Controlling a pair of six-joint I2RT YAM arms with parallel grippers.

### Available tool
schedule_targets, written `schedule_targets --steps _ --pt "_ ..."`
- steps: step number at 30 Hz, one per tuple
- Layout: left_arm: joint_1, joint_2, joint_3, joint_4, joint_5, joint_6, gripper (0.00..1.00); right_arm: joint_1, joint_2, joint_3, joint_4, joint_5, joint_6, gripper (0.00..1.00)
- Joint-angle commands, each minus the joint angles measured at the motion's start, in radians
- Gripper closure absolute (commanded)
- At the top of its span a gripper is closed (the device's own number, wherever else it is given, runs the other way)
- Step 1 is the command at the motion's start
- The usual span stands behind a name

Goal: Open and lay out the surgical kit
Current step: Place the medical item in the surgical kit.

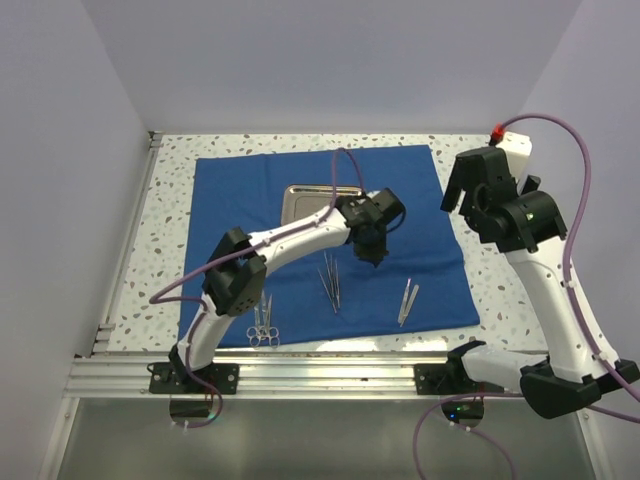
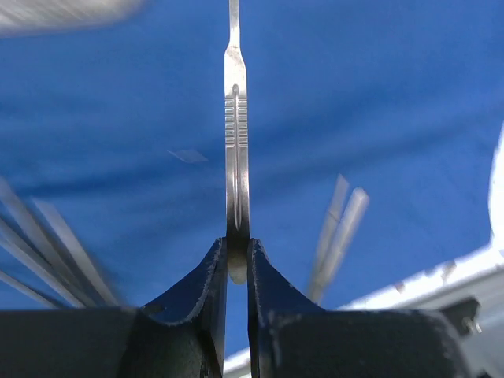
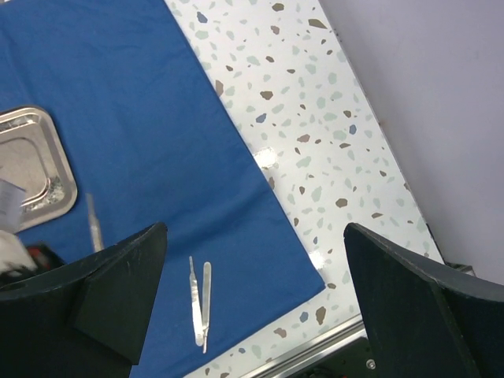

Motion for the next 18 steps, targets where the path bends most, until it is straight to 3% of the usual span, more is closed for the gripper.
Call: schedule_targets --steps 1,7,15,17,18 --pt "-0.091 -0.026 -0.012 0.072 0.052 -0.105 1.0 -0.003 0.011 0.026 0.02 -0.013 0.038 0.01" --pt "-0.19 0.037 0.005 0.108 0.089 -0.166 1.0 -0.004 -0.021 -0.055 0.02 -0.024 0.055 0.01" --pt "-0.223 0.096 0.03 0.091 0.15 -0.188 1.0 -0.006 -0.065 -0.114 0.014 -0.016 0.064 0.01" --pt "-0.226 0.103 0.031 0.092 0.168 -0.189 0.85 -0.004 -0.071 -0.123 0.015 -0.014 0.064 0.02" --pt "-0.226 0.109 0.031 0.089 0.181 -0.189 0.68 -0.006 -0.074 -0.129 0.018 -0.013 0.066 0.02"
